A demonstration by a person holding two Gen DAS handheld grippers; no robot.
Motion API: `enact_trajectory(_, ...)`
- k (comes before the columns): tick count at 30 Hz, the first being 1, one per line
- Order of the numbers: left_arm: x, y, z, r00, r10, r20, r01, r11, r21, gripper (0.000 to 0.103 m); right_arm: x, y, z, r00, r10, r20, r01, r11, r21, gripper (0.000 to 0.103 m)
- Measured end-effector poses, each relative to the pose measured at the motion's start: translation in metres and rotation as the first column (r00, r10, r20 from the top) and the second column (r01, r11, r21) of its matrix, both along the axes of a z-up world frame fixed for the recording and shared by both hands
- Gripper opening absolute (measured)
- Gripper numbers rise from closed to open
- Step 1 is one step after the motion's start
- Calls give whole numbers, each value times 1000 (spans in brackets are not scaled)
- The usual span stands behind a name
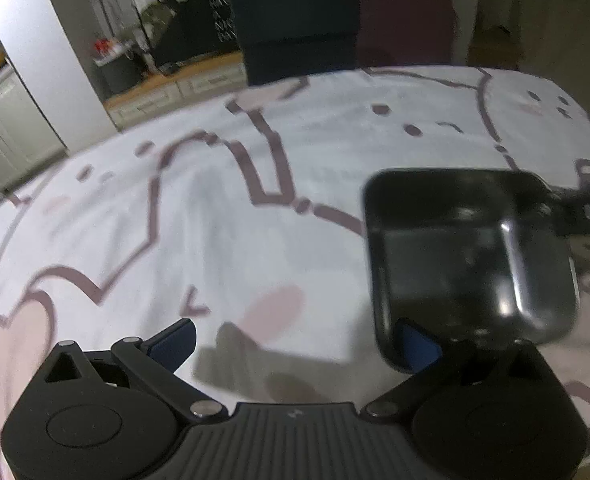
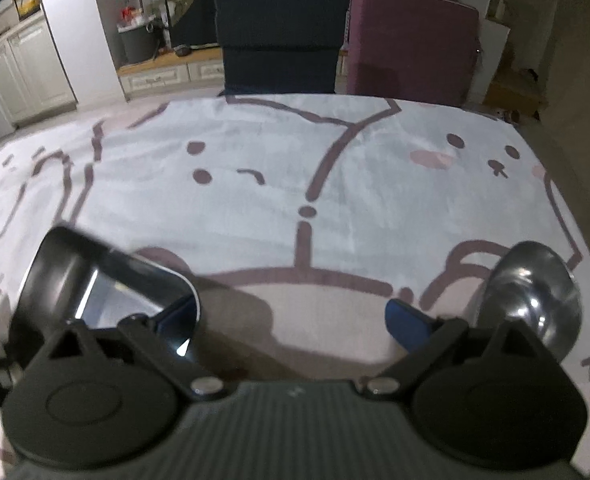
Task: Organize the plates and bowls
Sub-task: 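Close both grippers on the rim of the smaller steel tray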
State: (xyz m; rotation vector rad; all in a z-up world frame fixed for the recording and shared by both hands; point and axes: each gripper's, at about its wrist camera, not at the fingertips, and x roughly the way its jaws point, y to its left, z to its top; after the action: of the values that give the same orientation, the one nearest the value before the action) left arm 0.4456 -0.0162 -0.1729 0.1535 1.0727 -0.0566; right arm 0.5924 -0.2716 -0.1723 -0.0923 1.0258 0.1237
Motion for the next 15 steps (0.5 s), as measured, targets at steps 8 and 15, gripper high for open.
enact_trajectory(8,-3,1,0,997,-18,-79,1,976,-216,69,-1,13,-1,998,40,-41,-39,999,26,66)
enact_trajectory(15,2,3,4,997,37,-68,-58,939,-339,51,-6,5,-1,985,52,-162,-20,980,197,21)
